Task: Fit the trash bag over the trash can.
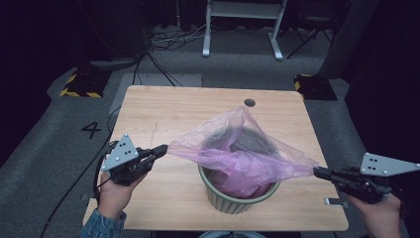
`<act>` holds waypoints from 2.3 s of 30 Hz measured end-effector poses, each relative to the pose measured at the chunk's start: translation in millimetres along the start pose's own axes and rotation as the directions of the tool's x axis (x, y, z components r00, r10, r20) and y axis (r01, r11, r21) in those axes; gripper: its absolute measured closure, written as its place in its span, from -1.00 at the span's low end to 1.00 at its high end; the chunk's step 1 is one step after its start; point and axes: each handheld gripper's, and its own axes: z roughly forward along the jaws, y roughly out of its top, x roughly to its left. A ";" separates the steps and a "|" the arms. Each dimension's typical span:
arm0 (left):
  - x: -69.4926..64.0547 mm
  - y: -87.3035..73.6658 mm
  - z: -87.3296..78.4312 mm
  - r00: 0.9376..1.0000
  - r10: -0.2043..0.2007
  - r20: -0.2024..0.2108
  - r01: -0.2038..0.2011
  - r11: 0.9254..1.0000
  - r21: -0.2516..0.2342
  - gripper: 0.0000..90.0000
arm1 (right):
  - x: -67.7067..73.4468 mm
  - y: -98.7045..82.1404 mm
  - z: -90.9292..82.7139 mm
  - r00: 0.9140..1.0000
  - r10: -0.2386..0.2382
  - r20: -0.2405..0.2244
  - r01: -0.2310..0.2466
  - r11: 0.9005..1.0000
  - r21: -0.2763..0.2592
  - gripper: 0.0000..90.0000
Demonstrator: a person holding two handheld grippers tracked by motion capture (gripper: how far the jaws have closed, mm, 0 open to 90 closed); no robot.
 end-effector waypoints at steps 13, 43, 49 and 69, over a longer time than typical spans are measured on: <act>1.3 27.4 -5.1 0.999 0.029 0.032 -0.027 0.997 -0.066 0.14 | 5.0 34.6 -10.9 0.999 -0.032 -0.034 0.029 0.997 -0.077 -0.09; 32.8 23.1 87.3 0.955 -0.003 0.297 -0.013 0.999 0.052 -0.11 | -3.8 86.2 75.7 0.993 -0.046 -0.108 0.050 0.998 0.034 0.24; 38.0 17.5 98.8 0.925 -0.081 0.371 0.045 0.993 0.105 0.37 | -2.6 82.4 83.8 0.991 -0.078 -0.109 0.086 0.994 0.073 0.85; 42.4 22.1 90.4 0.991 0.003 0.131 -0.008 0.999 0.034 1.00 | -43.3 64.0 86.0 0.999 -0.002 -0.038 0.005 0.998 0.059 1.00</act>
